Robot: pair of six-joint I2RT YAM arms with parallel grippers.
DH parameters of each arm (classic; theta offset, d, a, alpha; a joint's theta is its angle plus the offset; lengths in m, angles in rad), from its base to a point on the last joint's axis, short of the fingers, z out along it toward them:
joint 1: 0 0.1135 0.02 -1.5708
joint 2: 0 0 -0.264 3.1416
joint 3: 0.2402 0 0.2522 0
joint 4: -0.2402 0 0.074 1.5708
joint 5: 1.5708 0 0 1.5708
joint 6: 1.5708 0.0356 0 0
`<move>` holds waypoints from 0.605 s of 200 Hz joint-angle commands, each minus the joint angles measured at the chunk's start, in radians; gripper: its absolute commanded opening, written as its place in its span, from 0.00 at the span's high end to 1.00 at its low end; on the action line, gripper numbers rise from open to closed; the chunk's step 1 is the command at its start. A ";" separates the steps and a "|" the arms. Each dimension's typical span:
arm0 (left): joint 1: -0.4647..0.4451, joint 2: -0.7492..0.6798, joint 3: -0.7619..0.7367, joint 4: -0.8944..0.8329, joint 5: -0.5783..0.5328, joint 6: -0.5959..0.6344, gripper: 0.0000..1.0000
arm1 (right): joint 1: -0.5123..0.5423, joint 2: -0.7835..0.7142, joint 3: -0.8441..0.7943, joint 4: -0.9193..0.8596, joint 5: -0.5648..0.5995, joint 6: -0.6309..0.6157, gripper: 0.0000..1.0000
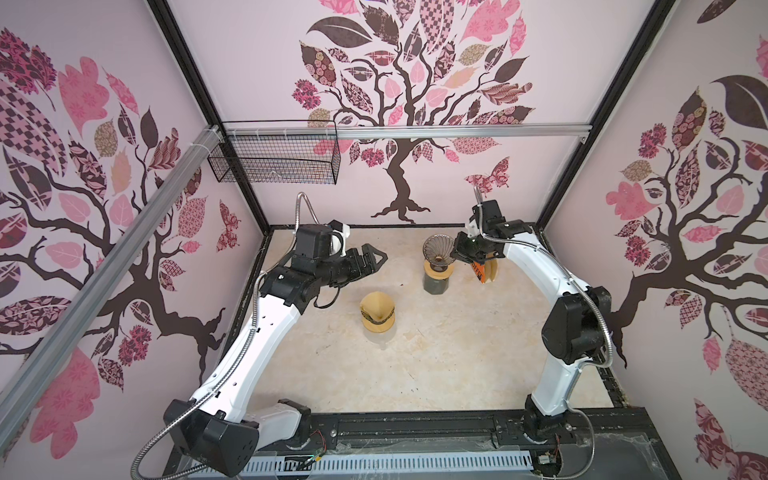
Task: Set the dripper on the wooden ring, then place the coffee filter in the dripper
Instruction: 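Lower the glass dripper into the wooden ring's hole with the right gripper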
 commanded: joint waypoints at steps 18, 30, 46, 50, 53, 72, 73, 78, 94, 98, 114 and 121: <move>-0.001 -0.028 -0.032 0.005 -0.034 -0.006 0.02 | -0.001 0.026 0.008 0.014 -0.003 -0.021 1.00; -0.001 -0.028 -0.034 0.004 -0.037 -0.007 0.02 | -0.001 0.029 0.004 0.015 0.003 -0.021 1.00; -0.001 -0.027 -0.034 0.006 -0.035 -0.009 0.02 | -0.001 0.036 0.005 0.012 0.001 -0.023 1.00; -0.001 -0.027 -0.034 0.005 -0.034 -0.010 0.02 | -0.001 0.039 0.005 0.010 0.001 -0.021 1.00; -0.002 -0.027 -0.034 0.006 -0.032 -0.009 0.02 | -0.002 0.039 0.005 0.010 0.002 -0.021 1.00; -0.002 -0.023 -0.030 0.006 -0.033 -0.003 0.02 | 0.000 0.040 0.007 0.009 0.002 -0.020 1.00; -0.001 -0.023 -0.031 0.005 -0.033 -0.003 0.02 | -0.001 0.041 0.007 0.008 0.002 -0.020 1.00; -0.001 -0.022 -0.031 0.004 -0.033 -0.002 0.02 | -0.001 0.042 0.008 0.005 0.004 -0.020 1.00; -0.002 -0.020 -0.034 0.004 -0.033 0.000 0.02 | -0.001 0.038 0.003 0.003 0.007 -0.021 1.00; -0.002 -0.020 -0.034 0.004 -0.033 0.000 0.02 | -0.002 0.037 -0.001 0.004 0.007 -0.020 1.00; -0.001 -0.020 -0.038 0.007 -0.031 -0.001 0.02 | -0.001 0.040 -0.001 0.003 0.010 -0.020 1.00; 0.000 -0.019 -0.039 0.008 -0.029 0.000 0.02 | -0.001 0.044 0.000 0.002 0.010 -0.020 1.00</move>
